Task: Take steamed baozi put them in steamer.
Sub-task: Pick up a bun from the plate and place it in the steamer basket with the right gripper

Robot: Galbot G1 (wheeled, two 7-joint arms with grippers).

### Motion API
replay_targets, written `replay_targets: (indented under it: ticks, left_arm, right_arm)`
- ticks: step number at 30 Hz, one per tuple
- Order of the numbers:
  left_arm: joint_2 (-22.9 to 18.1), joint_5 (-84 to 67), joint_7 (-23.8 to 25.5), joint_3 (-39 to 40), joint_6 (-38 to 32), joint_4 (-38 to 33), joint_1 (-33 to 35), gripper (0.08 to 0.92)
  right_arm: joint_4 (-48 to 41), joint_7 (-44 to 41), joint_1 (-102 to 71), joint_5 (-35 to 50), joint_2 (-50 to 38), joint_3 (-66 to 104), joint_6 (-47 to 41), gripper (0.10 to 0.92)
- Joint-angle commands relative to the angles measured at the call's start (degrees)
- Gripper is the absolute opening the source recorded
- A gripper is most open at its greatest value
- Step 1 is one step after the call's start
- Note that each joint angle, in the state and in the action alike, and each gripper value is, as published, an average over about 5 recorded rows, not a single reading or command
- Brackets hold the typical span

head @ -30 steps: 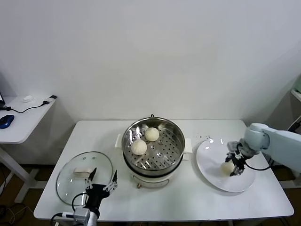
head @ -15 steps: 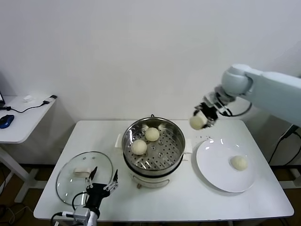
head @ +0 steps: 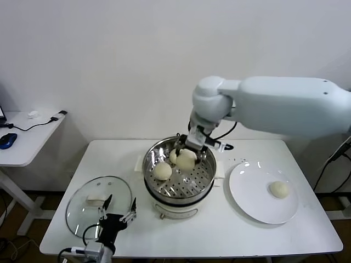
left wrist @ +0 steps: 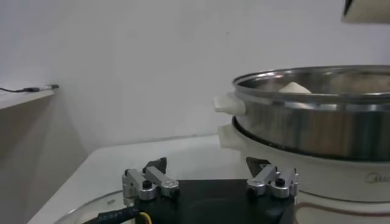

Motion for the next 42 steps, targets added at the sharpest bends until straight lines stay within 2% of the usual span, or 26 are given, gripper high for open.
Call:
replay_targets:
  ticks: [1,16,27,31,37,42]
  left_arm:
    - [-0.13,0.00,-0.05,0.13,0.13,-0.13,0.02,0.823]
    - [-0.46,0.37,-0.26,0.25,-0.11,-0.04,0.41,0.823]
    - [-0.63,0.44,-0.28,0.25,-0.40,0.33,0.35,0.823]
    - [-0.69,0.50,-0.28,0.29,-0.50,0.40,0.34,0.823]
    - [-0.74,0.62,-0.27,0.36,-0.58,0.23,0.44,0.823]
    - [-0.58,1.45,-0.28,0.12,-0.97,0.20,0.67,0.823]
  right_arm:
    - [1.88,1.60,-2.54,-5.38,4.72,-4.10,4.06,0.645]
    - [-2.90,6.59,-10.30,-8.71,6.58,-4.52,3.65,0.642]
    - [-5.26,6.30,-12.42,-8.52,8.21,-3.97,3.80,0.645]
    - [-6.11,6.51,-12.79,-8.70,8.47,-3.74,4.03,0.685]
    - [-7.20,5.43,-12.02,-6.24,8.02,-2.94,5.10,0.810]
    - [-8.60,2.56,-8.97,0.75,5.71,-0.84,6.92,0.822]
